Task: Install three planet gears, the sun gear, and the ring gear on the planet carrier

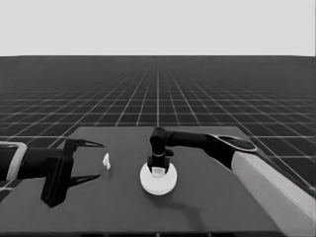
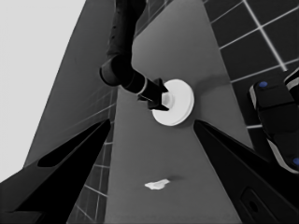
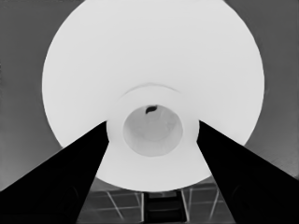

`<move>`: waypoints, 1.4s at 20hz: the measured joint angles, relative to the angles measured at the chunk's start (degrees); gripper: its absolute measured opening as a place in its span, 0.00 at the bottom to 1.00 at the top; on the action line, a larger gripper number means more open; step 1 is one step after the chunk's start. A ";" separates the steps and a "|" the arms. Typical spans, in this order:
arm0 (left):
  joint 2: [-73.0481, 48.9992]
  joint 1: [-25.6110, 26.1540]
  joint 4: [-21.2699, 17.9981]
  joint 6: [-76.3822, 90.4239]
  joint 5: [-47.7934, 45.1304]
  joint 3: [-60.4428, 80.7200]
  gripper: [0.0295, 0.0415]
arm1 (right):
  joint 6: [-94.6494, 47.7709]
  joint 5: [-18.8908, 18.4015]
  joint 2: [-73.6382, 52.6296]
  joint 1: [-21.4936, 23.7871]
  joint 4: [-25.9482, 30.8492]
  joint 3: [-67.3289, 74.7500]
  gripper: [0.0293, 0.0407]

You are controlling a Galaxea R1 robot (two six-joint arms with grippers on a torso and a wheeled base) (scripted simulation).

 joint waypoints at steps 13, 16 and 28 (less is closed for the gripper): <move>0.00 0.00 0.00 0.00 0.00 0.00 0.75 | 6.50 0.00 0.00 -0.01 0.00 0.00 0.49; 0.00 0.00 0.00 0.00 0.00 0.00 0.75 | 8.00 0.00 0.00 -0.01 0.00 0.00 0.49; 0.00 0.00 0.00 0.00 0.00 0.00 0.75 | 14.00 0.00 0.00 -0.01 0.00 0.00 0.49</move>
